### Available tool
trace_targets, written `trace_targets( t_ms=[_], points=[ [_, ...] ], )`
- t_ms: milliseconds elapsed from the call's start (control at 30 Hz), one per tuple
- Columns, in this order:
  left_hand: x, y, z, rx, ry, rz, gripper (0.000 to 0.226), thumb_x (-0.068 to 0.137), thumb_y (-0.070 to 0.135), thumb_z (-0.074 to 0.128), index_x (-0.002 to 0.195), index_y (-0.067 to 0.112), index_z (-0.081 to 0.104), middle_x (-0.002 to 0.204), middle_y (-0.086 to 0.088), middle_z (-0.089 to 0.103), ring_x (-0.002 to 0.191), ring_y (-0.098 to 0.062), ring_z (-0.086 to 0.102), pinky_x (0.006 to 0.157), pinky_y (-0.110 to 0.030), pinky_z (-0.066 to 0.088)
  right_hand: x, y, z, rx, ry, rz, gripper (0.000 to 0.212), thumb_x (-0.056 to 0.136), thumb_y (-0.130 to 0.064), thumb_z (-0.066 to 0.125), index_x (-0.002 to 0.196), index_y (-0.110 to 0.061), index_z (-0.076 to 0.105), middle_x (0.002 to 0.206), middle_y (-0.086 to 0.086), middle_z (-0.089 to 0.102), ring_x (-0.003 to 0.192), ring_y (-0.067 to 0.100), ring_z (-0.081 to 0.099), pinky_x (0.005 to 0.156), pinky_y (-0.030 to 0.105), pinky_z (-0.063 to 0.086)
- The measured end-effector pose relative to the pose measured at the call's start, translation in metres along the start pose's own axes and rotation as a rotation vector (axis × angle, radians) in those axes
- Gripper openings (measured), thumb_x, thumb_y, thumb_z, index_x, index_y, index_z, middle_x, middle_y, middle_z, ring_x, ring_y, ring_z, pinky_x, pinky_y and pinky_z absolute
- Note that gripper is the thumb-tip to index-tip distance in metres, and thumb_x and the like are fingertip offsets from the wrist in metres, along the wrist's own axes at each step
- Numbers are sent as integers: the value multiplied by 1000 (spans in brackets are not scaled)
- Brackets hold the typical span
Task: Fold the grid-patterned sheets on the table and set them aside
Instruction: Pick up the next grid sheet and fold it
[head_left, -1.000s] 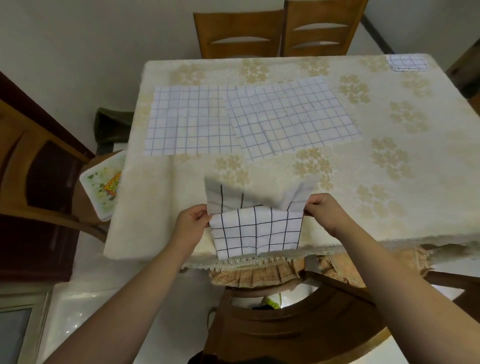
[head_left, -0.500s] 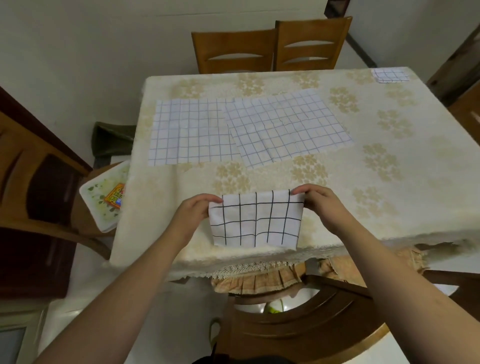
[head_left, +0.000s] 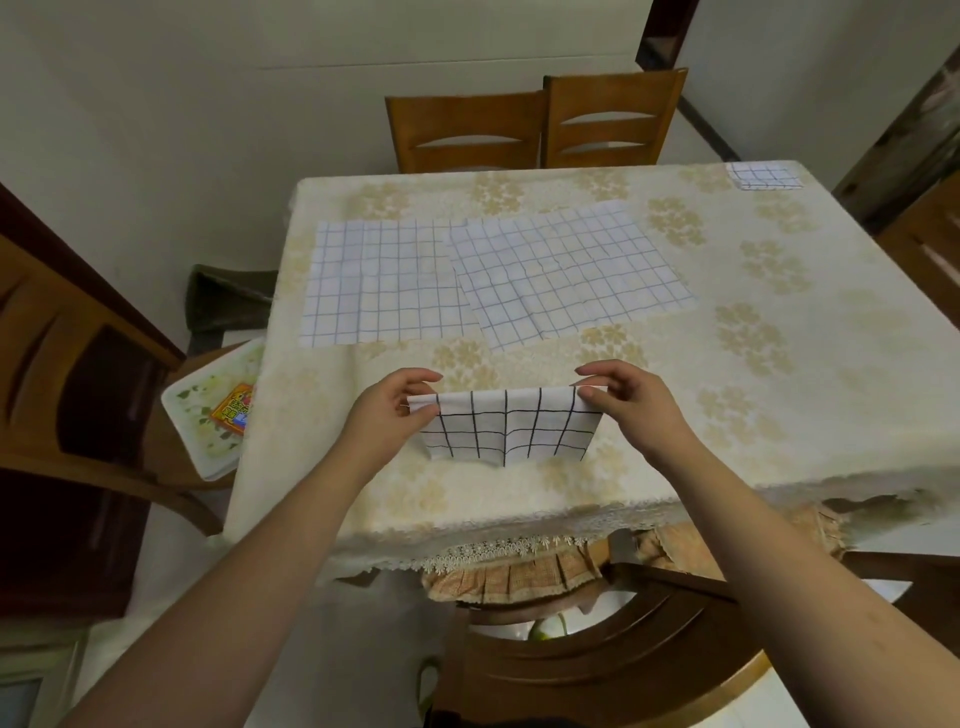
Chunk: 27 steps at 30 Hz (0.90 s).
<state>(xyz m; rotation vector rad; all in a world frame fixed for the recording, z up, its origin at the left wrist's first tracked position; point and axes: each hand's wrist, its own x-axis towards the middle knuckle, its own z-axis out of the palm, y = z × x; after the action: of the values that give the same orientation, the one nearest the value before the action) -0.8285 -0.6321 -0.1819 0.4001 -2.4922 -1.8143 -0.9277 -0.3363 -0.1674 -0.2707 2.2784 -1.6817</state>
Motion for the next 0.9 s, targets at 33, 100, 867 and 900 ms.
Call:
trace_targets(
  t_ms=[33,100,867,900],
  points=[
    [1,-1,1,34,14,4,30,87,12,70,112,28,65,101,5,65,90,-6,62,79,-18,51,-1,-2,1,-16,19,-16,18,88,-12,69,100,-26,70,87,-7,73,83,8,68,77,25,51],
    [2,-3,5,107,115,8,24,90,20,67,112,27,62,103,4,60,92,-8,58,77,-19,48,-2,-6,2,-48,78,-60,14,88,-17,71,97,-26,70,80,-13,69,68,6,60,69,23,49],
    [-4,-5,54,37,-148,-535,27,90,-1,51,110,11,64,100,-9,69,79,-20,65,60,-30,56,-72,37,79,-287,-265,-185,32,91,-48,56,108,-26,70,106,-16,70,100,-2,61,87,16,46],
    [-4,-8,51,71,-152,-521,21,92,2,51,107,11,62,100,-10,66,79,-20,62,61,-29,54,-71,42,76,-232,-208,-113,28,93,-46,55,107,-27,70,104,-17,70,98,-2,61,84,17,47]
  ],
)
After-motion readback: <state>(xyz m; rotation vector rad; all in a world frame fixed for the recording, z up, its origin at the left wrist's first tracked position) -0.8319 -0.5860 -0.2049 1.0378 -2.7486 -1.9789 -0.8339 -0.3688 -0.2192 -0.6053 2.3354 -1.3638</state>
